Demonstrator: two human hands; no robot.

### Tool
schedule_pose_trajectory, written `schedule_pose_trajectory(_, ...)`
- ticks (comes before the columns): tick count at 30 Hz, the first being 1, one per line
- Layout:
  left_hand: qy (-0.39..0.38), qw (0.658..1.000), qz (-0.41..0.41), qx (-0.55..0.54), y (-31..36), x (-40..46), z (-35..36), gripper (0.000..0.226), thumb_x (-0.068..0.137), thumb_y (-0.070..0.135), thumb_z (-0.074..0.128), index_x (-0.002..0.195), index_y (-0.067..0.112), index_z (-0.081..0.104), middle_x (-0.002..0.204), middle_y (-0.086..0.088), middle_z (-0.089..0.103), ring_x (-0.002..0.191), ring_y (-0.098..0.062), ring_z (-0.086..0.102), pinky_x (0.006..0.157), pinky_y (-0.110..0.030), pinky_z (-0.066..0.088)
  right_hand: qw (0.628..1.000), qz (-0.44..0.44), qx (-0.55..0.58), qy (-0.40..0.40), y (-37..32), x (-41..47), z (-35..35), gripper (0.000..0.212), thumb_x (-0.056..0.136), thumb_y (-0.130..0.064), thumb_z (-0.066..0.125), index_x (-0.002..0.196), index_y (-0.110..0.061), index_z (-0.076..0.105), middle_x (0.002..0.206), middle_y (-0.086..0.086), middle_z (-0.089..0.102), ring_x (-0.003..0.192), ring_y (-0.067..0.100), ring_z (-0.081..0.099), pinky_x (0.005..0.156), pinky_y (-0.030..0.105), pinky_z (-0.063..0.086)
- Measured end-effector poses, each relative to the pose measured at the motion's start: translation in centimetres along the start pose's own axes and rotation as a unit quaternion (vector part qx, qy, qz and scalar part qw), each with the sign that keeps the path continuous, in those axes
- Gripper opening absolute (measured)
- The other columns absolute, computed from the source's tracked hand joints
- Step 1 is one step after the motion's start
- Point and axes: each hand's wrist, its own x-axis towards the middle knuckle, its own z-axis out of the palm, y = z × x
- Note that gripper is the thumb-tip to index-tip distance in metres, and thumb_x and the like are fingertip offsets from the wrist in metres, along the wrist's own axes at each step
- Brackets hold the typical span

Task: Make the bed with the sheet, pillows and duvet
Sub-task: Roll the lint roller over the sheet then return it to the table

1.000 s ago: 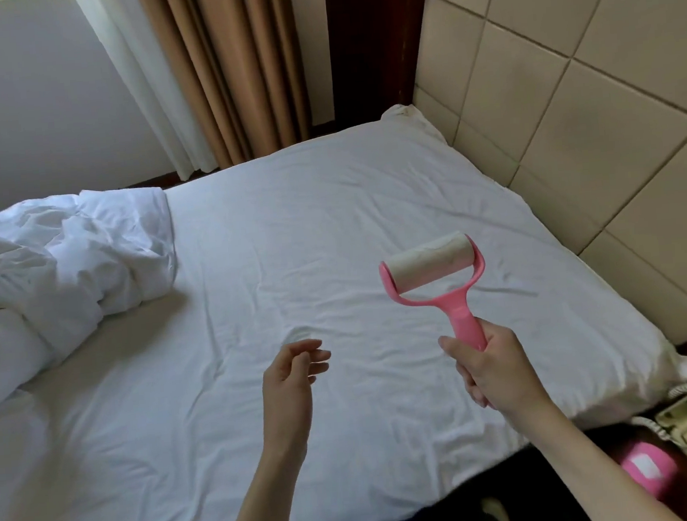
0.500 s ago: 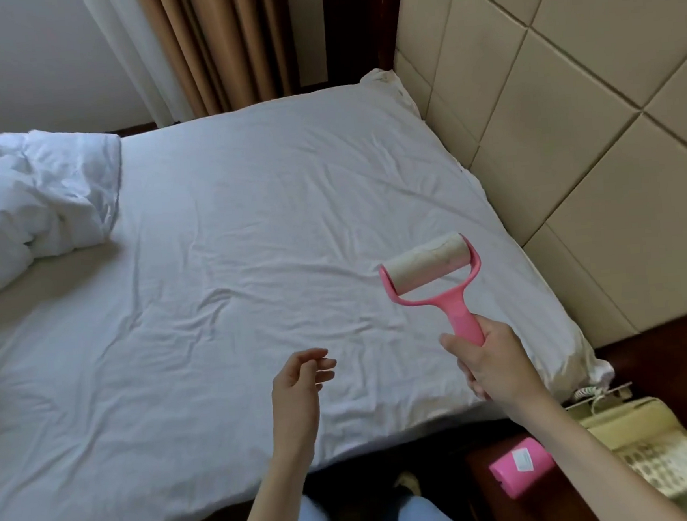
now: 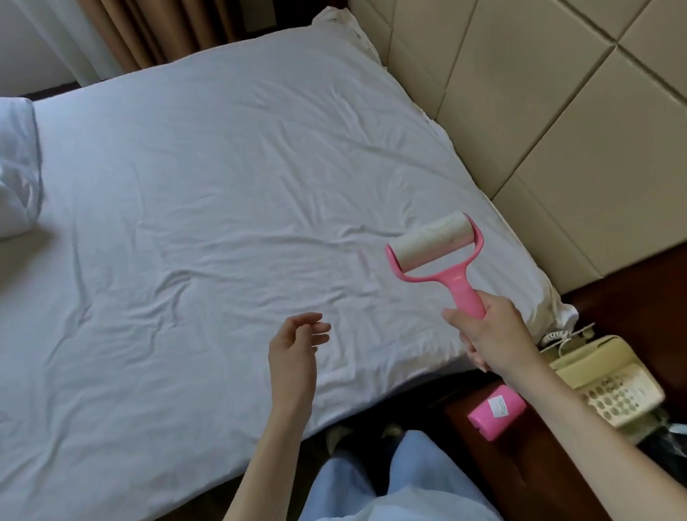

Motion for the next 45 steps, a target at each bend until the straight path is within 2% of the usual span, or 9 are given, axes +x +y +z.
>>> schedule_pose_trajectory(9, -0.052, 0.996, -0.020, 0.071, -2.3, 1.3, 4.2, 0.028, 0.094, 0.006, 0.039, 0.100, 0.012, 0.066, 0.088, -0.003, 0.071, 0.079, -0.015, 0.064, 0.072, -0.025, 0.045, 0.996, 0.080, 0.008, 0.047, 4.3, -0.1, -3.6, 0.012, 0.089, -0.010, 0.058, 0.082, -0.007, 0.049, 0.051, 0.006, 0.030, 0.033, 0.013, 0.024, 0.037, 0.021, 0.021)
schedule_pose_trajectory(14, -0.077, 0.992, -0.011, 0.103, -3.6, 0.9, 8.4, 0.024, 0.094, 0.007, 0.043, 0.102, 0.010, 0.065, 0.088, -0.003, 0.069, 0.081, -0.015, 0.063, 0.071, -0.021, 0.046, 0.992, 0.097, -0.033, 0.078, 7.5, 0.4, -7.3, 0.025, 0.088, -0.013, 0.060, 0.088, 0.010, 0.050, 0.053, 0.008, 0.034, 0.034, 0.013, 0.029, 0.038, 0.023, 0.024)
schedule_pose_trajectory(18, -0.125, 0.975, -0.003, 0.182, -6.3, 0.2, 12.6, 0.018, 0.094, 0.016, 0.050, 0.107, 0.016, 0.063, 0.099, 0.003, 0.067, 0.090, -0.014, 0.062, 0.077, -0.024, 0.047, 0.988, 0.110, -0.060, 0.087, 10.1, 1.2, -10.4, 0.025, 0.088, -0.014, 0.061, 0.089, 0.010, 0.052, 0.050, 0.006, 0.037, 0.035, 0.015, 0.031, 0.038, 0.025, 0.026)
schedule_pose_trajectory(23, -0.200, 0.928, 0.005, 0.314, -10.9, -1.4, 18.2, 0.030, 0.093, 0.027, 0.054, 0.121, 0.014, 0.053, 0.118, -0.003, 0.057, 0.096, -0.015, 0.059, 0.086, -0.034, 0.049, 0.981, 0.131, -0.100, 0.100, 13.8, 2.7, -14.0, 0.027, 0.082, -0.022, 0.061, 0.083, 0.004, 0.054, 0.053, 0.005, 0.041, 0.045, 0.020, 0.039, 0.048, 0.032, 0.033)
schedule_pose_trajectory(28, -0.284, 0.815, 0.055, 0.502, -15.9, -2.3, 23.8, 0.057, 0.089, 0.041, 0.059, 0.135, 0.014, 0.040, 0.132, -0.008, 0.044, 0.119, -0.028, 0.047, 0.091, -0.046, 0.045, 0.981, 0.117, -0.119, 0.097, 17.6, 4.0, -16.4, 0.025, 0.079, -0.025, 0.059, 0.076, -0.002, 0.052, 0.056, 0.005, 0.041, 0.052, 0.021, 0.040, 0.053, 0.036, 0.036)
schedule_pose_trajectory(32, -0.310, 0.745, 0.064, 0.587, -19.8, -3.1, 27.4, 0.072, 0.084, 0.048, 0.063, 0.141, 0.016, 0.031, 0.134, -0.008, 0.039, 0.123, -0.031, 0.043, 0.093, -0.048, 0.043, 0.983, 0.113, -0.116, 0.088, 20.0, 5.6, -16.8, 0.029, 0.076, -0.033, 0.059, 0.077, -0.005, 0.053, 0.058, 0.004, 0.042, 0.054, 0.021, 0.040, 0.055, 0.036, 0.036)
schedule_pose_trajectory(38, -0.306, 0.712, 0.059, 0.629, -25.4, -3.7, 31.3, 0.088, 0.076, 0.050, 0.071, 0.143, 0.017, 0.025, 0.136, -0.008, 0.038, 0.125, -0.031, 0.041, 0.094, -0.047, 0.041, 0.987, 0.090, -0.103, 0.083, 23.5, 8.1, -16.4, 0.025, 0.077, -0.034, 0.061, 0.068, -0.013, 0.051, 0.054, 0.000, 0.043, 0.051, 0.023, 0.042, 0.054, 0.040, 0.041)
schedule_pose_trajectory(41, -0.300, 0.696, 0.084, 0.647, -27.4, -3.6, 32.0, 0.090, 0.075, 0.047, 0.073, 0.144, 0.016, 0.024, 0.135, -0.008, 0.037, 0.124, -0.030, 0.040, 0.093, -0.044, 0.041, 0.987, 0.089, -0.100, 0.084, 25.0, 8.9, -16.3, 0.028, 0.074, -0.040, 0.059, 0.069, -0.013, 0.052, 0.053, -0.001, 0.044, 0.051, 0.023, 0.042, 0.052, 0.042, 0.043)
schedule_pose_trajectory(45, -0.275, 0.706, 0.099, 0.645, -28.0, -3.3, 32.1, 0.081, 0.074, 0.042, 0.075, 0.136, 0.013, 0.033, 0.131, -0.007, 0.041, 0.119, -0.030, 0.042, 0.089, -0.043, 0.043, 0.989, 0.088, -0.095, 0.074, 26.3, 9.4, -16.2, 0.031, 0.071, -0.043, 0.059, 0.067, -0.014, 0.049, 0.053, -0.002, 0.042, 0.050, 0.022, 0.041, 0.052, 0.041, 0.040)
